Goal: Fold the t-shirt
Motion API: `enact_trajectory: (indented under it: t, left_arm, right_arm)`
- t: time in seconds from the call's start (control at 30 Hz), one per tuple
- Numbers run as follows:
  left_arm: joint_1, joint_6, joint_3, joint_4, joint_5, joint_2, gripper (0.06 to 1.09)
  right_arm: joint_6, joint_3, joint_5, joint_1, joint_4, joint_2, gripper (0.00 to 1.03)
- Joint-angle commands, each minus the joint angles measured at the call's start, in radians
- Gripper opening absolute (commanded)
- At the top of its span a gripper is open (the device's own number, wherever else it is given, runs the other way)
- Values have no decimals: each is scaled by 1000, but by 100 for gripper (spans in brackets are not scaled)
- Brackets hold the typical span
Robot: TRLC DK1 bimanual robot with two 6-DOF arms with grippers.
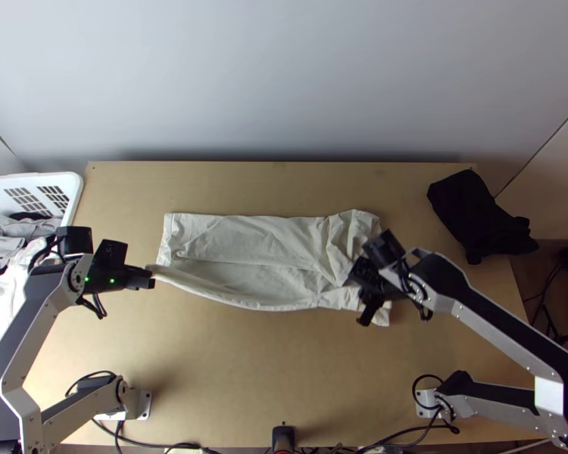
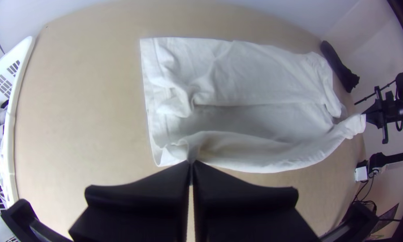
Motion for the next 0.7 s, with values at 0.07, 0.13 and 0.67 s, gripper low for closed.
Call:
enact_trajectory:
  t: [0.07, 0.13, 0.67]
  left_arm:
    - [2, -10, 89, -4, 2, 41, 9]
    - [2, -18, 114, -1, 2, 55, 9]
    - [5, -73, 341, 52, 0, 276, 9]
  right_arm:
    - [-51, 190, -1, -117, -6, 114, 3]
    - [-58, 241, -1, -131, -5, 154, 3]
    - [-72, 610, -1, -241, -6, 484, 3]
